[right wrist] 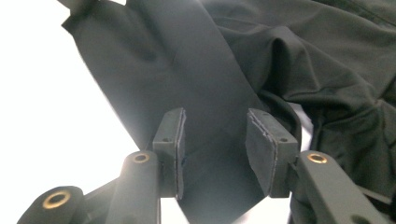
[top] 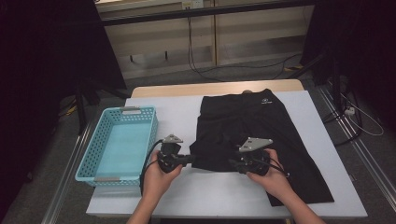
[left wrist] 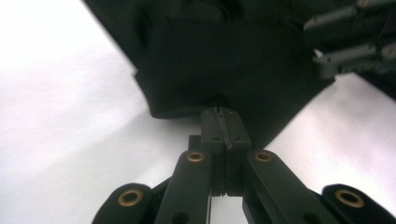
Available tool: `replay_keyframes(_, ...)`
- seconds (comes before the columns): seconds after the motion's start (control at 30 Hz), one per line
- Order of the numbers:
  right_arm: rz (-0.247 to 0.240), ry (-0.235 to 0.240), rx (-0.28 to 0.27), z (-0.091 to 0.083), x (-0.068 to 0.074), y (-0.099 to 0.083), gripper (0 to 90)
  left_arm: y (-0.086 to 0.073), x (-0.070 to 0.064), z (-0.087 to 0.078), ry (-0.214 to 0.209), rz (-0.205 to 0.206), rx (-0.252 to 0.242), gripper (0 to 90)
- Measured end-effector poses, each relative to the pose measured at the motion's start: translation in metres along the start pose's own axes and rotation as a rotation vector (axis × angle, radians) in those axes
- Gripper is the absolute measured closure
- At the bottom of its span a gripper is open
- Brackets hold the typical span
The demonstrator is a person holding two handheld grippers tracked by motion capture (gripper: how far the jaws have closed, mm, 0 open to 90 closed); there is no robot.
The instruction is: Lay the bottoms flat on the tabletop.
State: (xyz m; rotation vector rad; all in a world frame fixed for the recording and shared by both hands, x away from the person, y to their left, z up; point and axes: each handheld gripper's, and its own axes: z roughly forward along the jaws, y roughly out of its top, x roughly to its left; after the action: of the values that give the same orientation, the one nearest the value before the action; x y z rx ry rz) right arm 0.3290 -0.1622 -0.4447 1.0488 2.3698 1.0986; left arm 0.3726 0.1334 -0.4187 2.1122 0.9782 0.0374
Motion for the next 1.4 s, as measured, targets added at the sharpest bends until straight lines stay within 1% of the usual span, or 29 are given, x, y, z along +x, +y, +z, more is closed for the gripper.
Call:
replay_keyframes(0.03,-0.003,0.005,0.002,0.0,0.001,0.0,57.3,0.0,0.002,-0.002,0.0,-0.014,-0.005,90.0)
replay_keyframes(0.1,-0.012,0.017,0.006,0.002,0.004,0.001,56.8,-0.001,0.005,-0.005,-0.002,-0.026,-0.009,90.0)
replay_keyframes(0.23,-0.025,0.039,0.006,0.003,0.01,0.002,55.7,-0.002,0.005,-0.004,-0.002,-0.024,0.004,90.0)
replay_keyframes(0.3,-0.037,0.054,0.013,0.004,0.014,0.002,56.8,-0.002,0.005,-0.003,-0.004,-0.022,0.008,90.0)
replay_keyframes(0.37,-0.053,0.082,0.025,0.006,0.018,0.001,57.6,-0.003,0.005,-0.001,0.0,-0.017,0.008,90.0)
replay_keyframes(0.43,-0.071,0.094,0.043,0.009,0.021,0.0,57.1,-0.003,0.005,0.0,0.0,-0.021,0.004,90.0)
replay_keyframes(0.47,-0.072,0.099,0.051,0.011,0.022,-0.001,55.8,-0.003,0.006,-0.001,0.004,-0.025,0.004,90.0)
replay_keyframes(0.5,-0.075,0.107,0.059,0.013,0.023,-0.002,55.0,-0.003,0.007,-0.001,-0.001,-0.027,0.013,90.0)
replay_keyframes(0.57,-0.083,0.102,0.063,0.017,0.023,-0.004,53.6,-0.003,0.007,-0.001,0.008,-0.039,-0.004,90.0)
replay_keyframes(0.67,-0.086,0.103,0.057,0.017,0.022,-0.004,54.3,-0.003,0.009,-0.002,0.023,-0.029,-0.008,90.0)
replay_keyframes(0.77,-0.09,0.093,0.056,0.018,0.022,-0.004,58.6,-0.003,0.01,-0.001,0.025,-0.035,-0.008,90.0)
replay_keyframes(0.9,-0.075,0.088,0.047,0.019,0.02,-0.003,71.1,-0.003,0.011,-0.001,0.022,-0.047,-0.012,90.0)
replay_keyframes(1.03,-0.091,0.074,0.049,0.02,0.019,-0.002,86.4,-0.001,0.008,-0.003,0.01,-0.038,-0.021,90.0)
replay_keyframes(1.07,-0.098,0.073,0.054,0.019,0.019,-0.001,88.3,0.0,0.007,-0.005,0.007,-0.04,-0.025,90.0)
replay_keyframes(1.1,-0.097,0.076,0.055,0.019,0.018,-0.001,88.7,0.001,0.005,-0.006,0.004,-0.04,-0.032,90.0)
replay_keyframes(1.17,-0.08,0.103,0.055,0.016,0.018,0.0,89.0,0.002,0.004,-0.009,-0.002,-0.036,-0.038,90.0)
replay_keyframes(1.2,-0.081,0.106,0.046,0.014,0.018,0.0,89.0,0.003,0.003,-0.01,-0.008,-0.036,-0.036,90.0)
replay_keyframes(1.37,-0.086,0.151,0.012,-0.007,0.021,0.003,89.0,0.004,-0.001,-0.015,-0.026,-0.034,-0.028,90.0)
replay_keyframes(1.4,-0.081,0.16,0.004,-0.011,0.021,0.003,89.0,0.004,-0.003,-0.016,-0.028,-0.034,-0.033,90.0)
